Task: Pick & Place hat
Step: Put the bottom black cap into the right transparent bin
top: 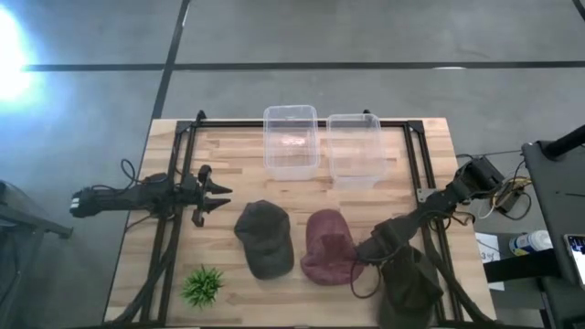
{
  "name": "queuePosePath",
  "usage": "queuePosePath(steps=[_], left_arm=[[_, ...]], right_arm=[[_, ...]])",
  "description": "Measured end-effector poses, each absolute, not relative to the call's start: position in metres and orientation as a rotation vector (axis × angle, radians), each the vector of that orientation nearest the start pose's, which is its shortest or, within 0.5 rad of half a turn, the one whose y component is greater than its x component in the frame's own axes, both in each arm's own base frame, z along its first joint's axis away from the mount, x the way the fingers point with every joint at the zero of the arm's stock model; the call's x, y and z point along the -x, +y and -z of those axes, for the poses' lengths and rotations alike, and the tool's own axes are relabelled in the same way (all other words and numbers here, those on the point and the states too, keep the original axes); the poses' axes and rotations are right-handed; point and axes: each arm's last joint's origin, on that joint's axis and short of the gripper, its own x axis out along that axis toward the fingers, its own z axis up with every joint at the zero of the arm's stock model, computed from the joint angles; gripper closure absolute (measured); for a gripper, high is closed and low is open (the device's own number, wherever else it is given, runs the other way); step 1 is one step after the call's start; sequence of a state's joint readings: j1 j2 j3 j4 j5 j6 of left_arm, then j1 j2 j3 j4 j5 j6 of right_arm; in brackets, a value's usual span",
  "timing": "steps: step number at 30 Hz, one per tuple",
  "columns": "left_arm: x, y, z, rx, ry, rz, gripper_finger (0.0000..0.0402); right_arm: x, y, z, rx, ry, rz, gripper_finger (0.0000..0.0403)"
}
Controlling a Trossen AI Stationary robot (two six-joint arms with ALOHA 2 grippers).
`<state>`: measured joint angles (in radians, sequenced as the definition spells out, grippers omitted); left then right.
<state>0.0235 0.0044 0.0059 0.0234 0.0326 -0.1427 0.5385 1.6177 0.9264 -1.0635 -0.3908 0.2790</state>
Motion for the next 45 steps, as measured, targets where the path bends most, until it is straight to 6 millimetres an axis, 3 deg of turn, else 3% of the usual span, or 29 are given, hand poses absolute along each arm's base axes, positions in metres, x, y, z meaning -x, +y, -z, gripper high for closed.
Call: queuePosePath(steps=[7,13,18,24,32,35,38,42,45], left_arm=[[-0.098,0.001,-0.167,0.170,-0.024,0.011,0.0266],[-0.098,0.001,-0.167,0.209,-0.024,0.012,0.0266],[-0.098,0.001,-0.167,0.216,-0.024,0.012,0.0266],[-0.098,0.001,-0.168,0.226,-0.025,0.013,0.0266],[-0.098,0.001,-0.168,0.234,-0.026,0.013,0.0266],[-0.098,0.001,-0.168,0.239,-0.027,0.013,0.0266],[-0.098,0.001,-0.168,0.244,-0.028,0.013,0.0266],[-0.098,0.001,-0.168,0.245,-0.028,0.013,0.0266],[-0.098,0.001,-0.168,0.257,-0.030,0.013,0.0266]], right_arm=[[-0.204,0.134,-0.169,-0.056,1.851,-0.418,0.0382],[-0.210,0.135,-0.197,-0.040,1.769,-0.364,0.0394],[-0.208,0.127,-0.246,-0.043,1.671,-0.221,0.0394],[-0.186,0.101,-0.327,-0.242,1.416,0.132,0.0394],[-0.139,0.055,-0.413,-0.472,0.736,0.562,0.0394],[-0.126,0.042,-0.432,-0.403,0.542,0.645,0.0394],[-0.123,0.031,-0.445,-0.222,0.427,0.757,0.0394],[-0.130,0.015,-0.456,0.004,0.365,0.978,0.0394],[-0.137,-0.001,-0.458,0.024,0.378,1.110,0.0394]])
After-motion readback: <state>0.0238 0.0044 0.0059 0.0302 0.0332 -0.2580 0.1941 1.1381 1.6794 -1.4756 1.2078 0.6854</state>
